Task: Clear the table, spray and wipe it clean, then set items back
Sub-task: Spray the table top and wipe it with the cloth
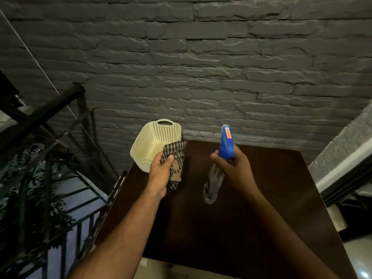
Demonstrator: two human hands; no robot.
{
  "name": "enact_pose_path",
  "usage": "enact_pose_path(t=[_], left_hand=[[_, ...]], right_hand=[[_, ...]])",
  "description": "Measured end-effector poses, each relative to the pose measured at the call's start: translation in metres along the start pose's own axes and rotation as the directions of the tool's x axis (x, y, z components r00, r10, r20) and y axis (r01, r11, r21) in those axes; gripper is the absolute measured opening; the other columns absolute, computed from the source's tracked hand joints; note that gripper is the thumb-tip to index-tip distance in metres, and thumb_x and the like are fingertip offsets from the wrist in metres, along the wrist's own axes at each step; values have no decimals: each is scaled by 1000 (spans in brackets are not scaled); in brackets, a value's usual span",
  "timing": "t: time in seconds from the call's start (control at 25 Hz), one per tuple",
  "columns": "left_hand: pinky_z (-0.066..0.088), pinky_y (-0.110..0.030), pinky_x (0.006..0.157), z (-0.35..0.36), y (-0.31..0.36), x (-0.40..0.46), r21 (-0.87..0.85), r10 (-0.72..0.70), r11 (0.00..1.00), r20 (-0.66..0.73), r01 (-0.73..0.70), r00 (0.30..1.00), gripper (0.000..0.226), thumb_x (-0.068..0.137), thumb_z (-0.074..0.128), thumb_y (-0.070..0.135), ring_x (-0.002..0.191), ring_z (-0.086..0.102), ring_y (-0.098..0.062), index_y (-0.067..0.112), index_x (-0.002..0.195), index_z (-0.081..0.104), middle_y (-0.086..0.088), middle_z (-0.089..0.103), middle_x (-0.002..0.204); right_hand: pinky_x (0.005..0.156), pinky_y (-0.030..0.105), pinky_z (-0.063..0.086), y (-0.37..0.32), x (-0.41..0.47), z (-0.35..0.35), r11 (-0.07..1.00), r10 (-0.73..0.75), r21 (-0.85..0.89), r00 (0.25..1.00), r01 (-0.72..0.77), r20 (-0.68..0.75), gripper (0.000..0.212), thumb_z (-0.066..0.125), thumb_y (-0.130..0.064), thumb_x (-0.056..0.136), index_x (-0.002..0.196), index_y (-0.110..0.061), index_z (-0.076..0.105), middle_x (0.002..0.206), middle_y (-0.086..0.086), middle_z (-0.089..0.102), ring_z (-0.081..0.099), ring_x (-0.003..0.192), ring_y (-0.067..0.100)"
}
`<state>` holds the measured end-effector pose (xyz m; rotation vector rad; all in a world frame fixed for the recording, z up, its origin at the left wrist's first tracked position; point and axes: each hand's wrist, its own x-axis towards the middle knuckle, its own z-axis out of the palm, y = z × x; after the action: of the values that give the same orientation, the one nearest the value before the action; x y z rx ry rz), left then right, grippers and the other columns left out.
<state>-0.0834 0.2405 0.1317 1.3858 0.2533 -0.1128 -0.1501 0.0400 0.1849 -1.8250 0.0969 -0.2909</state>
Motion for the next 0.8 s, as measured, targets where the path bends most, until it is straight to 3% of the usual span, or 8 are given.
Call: enact_pose_path(t=[0.24, 0.36, 0.48, 0.56, 0.68, 0.8], left_hand=[[56, -41, 85, -33, 22, 16, -27, 41, 999, -111, -44, 993, 18, 96, 55, 18, 97, 70, -21, 22, 113, 60, -7, 72, 107], [56, -46, 86, -50, 34, 33, 13, 43, 999, -136, -41, 990, 21, 96, 57, 17, 95, 70, -24, 20, 116, 60, -8, 72, 105], [54, -47, 89, -66, 51, 58, 124, 110, 988, -113, -96, 987, 23, 94, 57, 10, 94, 68, -24, 16, 117, 60, -11, 71, 106], [54, -46, 90, -75, 62, 80, 205, 151, 970, -79, -132, 985, 28, 94, 57, 7, 95, 67, -24, 12, 121, 58, -12, 69, 109], [56, -32, 86, -87, 76, 118, 398, 217, 895, 7, -202, 976, 32, 91, 59, 4, 99, 66, -22, 9, 123, 57, -10, 67, 110], [48, -6, 65, -92, 78, 155, 587, 251, 759, 135, -281, 959, 34, 88, 62, 0, 88, 61, -11, 6, 122, 59, -5, 64, 106]], right_hand=[[81, 37, 56, -21, 30, 45, 997, -72, -33, 992, 76, 108, 16, 70, -28, 86, 90, -33, 56, 94, -2, 63, 63, 91, 17], [74, 25, 43, -32, 49, 63, 991, -114, -55, 986, 121, 119, 18, 71, -30, 85, 85, -35, 54, 95, -1, 57, 55, 89, 12], [74, 28, 41, -46, 82, 79, 992, -116, -24, 984, 120, 138, 21, 74, -29, 81, 81, -33, 54, 93, 8, 56, 53, 84, 16], [72, 30, 43, -56, 108, 89, 991, -133, 12, 983, 133, 130, 23, 75, -29, 77, 78, -33, 52, 84, 4, 55, 52, 77, 16], [71, 33, 49, -70, 154, 109, 987, -152, 69, 981, 144, 120, 25, 78, -13, 77, 80, -26, 57, 77, -2, 57, 55, 72, 13], [79, 31, 53, -72, 202, 134, 981, -122, 163, 990, 108, 76, 29, 77, -1, 75, 100, -9, 65, 84, 0, 64, 60, 76, 12]])
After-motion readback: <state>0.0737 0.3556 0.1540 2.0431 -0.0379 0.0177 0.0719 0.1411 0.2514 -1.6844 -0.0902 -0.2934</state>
